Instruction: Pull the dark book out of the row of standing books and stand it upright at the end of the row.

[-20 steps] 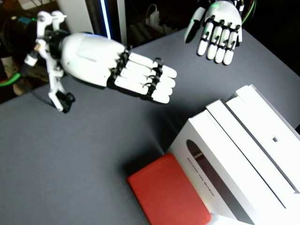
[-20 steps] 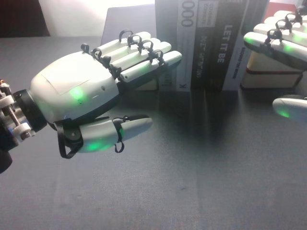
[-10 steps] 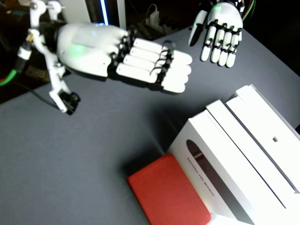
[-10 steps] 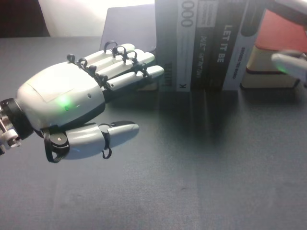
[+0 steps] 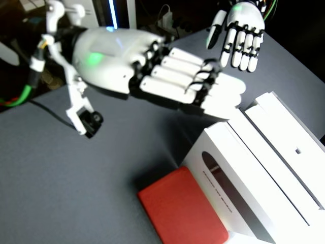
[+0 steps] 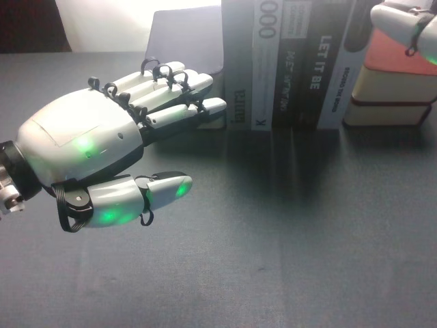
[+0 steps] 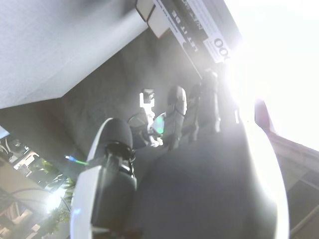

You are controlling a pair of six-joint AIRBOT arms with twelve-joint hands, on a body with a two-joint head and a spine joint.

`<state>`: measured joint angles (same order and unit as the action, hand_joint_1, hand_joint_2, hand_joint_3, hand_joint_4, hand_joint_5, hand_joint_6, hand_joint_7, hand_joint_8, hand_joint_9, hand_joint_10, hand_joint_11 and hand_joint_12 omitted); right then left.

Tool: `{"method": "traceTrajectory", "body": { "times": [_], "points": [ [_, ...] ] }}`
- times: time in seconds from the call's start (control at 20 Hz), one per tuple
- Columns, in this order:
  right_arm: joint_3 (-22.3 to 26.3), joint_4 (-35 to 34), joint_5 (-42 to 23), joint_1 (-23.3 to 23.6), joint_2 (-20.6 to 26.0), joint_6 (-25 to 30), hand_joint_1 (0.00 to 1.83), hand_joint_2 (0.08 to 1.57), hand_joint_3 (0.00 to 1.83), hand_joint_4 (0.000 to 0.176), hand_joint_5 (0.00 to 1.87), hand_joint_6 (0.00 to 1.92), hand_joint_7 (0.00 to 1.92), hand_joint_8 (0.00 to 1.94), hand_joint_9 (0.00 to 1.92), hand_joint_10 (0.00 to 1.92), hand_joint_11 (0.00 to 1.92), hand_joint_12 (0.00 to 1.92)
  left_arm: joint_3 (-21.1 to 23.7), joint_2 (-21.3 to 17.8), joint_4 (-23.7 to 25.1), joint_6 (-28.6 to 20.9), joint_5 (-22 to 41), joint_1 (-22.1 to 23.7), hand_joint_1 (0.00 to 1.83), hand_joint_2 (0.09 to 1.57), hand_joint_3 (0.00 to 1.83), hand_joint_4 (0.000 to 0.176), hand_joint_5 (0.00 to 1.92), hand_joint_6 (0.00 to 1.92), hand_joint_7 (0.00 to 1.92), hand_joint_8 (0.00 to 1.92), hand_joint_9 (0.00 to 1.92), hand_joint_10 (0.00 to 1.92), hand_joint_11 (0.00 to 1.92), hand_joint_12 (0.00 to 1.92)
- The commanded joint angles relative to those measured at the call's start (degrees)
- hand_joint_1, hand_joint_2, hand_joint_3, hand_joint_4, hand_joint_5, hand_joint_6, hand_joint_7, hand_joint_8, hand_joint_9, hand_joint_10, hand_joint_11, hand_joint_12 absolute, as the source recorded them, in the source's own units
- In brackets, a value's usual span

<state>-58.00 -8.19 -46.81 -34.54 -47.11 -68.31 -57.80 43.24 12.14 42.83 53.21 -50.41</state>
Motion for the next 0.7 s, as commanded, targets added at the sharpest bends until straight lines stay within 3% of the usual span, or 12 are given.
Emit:
{"method": "traceTrajectory", "body": {
  "times": [0.0, 0.05, 0.15, 0.2, 0.25, 0.35, 0.55, 0.65],
  "points": [
    [-0.60, -1.15, -5.50, 1.35, -0.24, -1.20, 0.35, 1.36, 0.00, 0.000, 0.16, 0.60, 0.00, 0.00, 0.00, 0.00, 0.00, 0.00, 0.26, 0.35, -1.05, 0.23, 7.11, 0.47, 0.16, 1.43, 0.00, 0.019, 0.15, 0.00, 0.00, 0.00, 0.00, 0.00, 0.00, 0.00],
    [-1.07, -1.58, -4.43, 2.06, -0.74, -2.05, 0.38, 1.35, 0.00, 0.000, 0.17, 0.59, 0.00, 0.00, 0.00, 0.00, 0.00, 0.00, 0.25, 0.39, -1.10, 0.23, 7.20, 0.41, 0.19, 1.43, 0.00, 0.003, 0.18, 0.01, 0.00, 0.00, 0.00, 0.00, 0.00, 0.00],
    [-2.14, -2.08, -2.59, 3.31, -1.86, -2.85, 0.36, 1.35, 0.00, 0.000, 0.19, 0.61, 0.00, 0.00, 0.00, 0.00, 0.00, 0.00, 0.27, 0.44, -1.36, 0.23, 7.47, 0.22, 0.20, 1.43, 0.00, 0.021, 0.16, 0.00, 0.00, 0.00, 0.00, 0.00, 0.00, 0.00],
    [-2.55, -2.21, -1.91, 3.75, -2.28, -2.88, 0.33, 1.35, 0.00, 0.000, 0.19, 0.62, 0.00, 0.00, 0.00, 0.00, 0.00, 0.00, 0.28, 0.46, -1.43, 0.23, 7.50, 0.17, 0.20, 1.43, 0.00, 0.007, 0.17, 0.01, 0.00, 0.00, 0.00, 0.00, 0.00, 0.00],
    [-3.08, -2.29, -1.04, 4.24, -2.81, -2.91, 0.25, 1.36, 0.00, 0.000, 0.19, 0.62, 0.00, 0.00, 0.00, 0.00, 0.00, 0.00, 0.25, 0.52, -1.49, 0.23, 7.50, 0.12, 0.18, 1.43, 0.00, 0.006, 0.17, 0.01, 0.00, 0.00, 0.00, 0.00, 0.00, 0.00],
    [-4.31, -2.42, 0.64, 5.00, -4.14, -3.06, 0.23, 1.36, 0.00, 0.000, 0.18, 0.62, 0.00, 0.00, 0.00, 0.00, 0.00, 0.00, 0.18, 0.66, -1.56, 0.23, 7.50, 0.04, 0.25, 1.41, 0.00, 0.023, 0.16, 0.00, 0.00, 0.00, 0.00, 0.00, 0.00, 0.00],
    [-4.95, -2.60, 2.65, 5.62, -4.99, -3.83, 0.18, 1.33, 0.00, 0.000, 0.10, 0.68, 0.00, 0.00, 0.00, 0.00, 0.00, 0.00, 0.12, 1.00, -1.69, 0.23, 7.60, 0.00, 0.22, 1.42, 0.00, 0.017, 0.16, 0.00, 0.00, 0.00, 0.00, 0.00, 0.00, 0.00],
    [-4.95, -2.59, 3.25, 5.62, -5.15, -4.00, 0.26, 1.34, 0.00, 0.000, 0.13, 0.68, 0.00, 0.00, 0.00, 0.00, 0.00, 0.00, 0.05, 1.22, -1.79, 0.22, 7.60, -0.10, 0.26, 1.41, 0.00, 0.012, 0.17, 0.01, 0.00, 0.00, 0.00, 0.00, 0.00, 0.00]
  ]
}}
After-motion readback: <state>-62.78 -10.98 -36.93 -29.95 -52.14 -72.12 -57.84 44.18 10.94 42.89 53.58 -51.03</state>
